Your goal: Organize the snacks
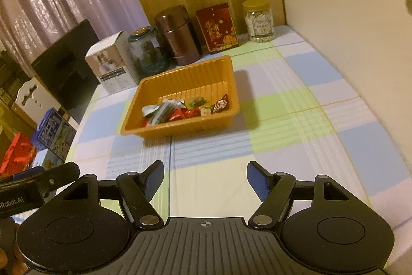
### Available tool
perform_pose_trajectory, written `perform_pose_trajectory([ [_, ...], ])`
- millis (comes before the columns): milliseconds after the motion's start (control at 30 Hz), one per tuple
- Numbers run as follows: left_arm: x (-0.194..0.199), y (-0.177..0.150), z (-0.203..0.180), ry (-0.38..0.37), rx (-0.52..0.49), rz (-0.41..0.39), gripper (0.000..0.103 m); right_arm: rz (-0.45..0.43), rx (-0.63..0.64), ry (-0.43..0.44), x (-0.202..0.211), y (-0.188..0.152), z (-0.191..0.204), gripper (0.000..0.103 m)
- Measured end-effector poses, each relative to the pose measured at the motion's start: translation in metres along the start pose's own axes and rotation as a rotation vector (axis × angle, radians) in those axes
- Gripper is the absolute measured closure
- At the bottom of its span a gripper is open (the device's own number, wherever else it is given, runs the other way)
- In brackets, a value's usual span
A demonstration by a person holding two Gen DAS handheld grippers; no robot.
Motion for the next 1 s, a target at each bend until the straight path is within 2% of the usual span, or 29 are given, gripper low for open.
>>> perform_pose_trajectory([
  [467, 0.088, -0.057, -0.001, 0.021, 0.037, -0.037, 0.000, -0.057, 0.081, -0.020, 0.083, -0.062, 0.025, 0.030],
  [1000, 0.146, -0.102, 0.007, 0.071, 0.025, -0.069, 0.000, -0.085, 0.140, -0.054, 0.130, -0.111, 0.043, 0.030],
])
Point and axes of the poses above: each gripper's, at about its wrist camera, not at the fingertips, and x roughly against the way its jaws point, z to its left, y to its top, the point moved 5 cm from there along -x, roughly the way its jaws point, and after that the axes turned 4 degrees about y, right-handed, at the moved point
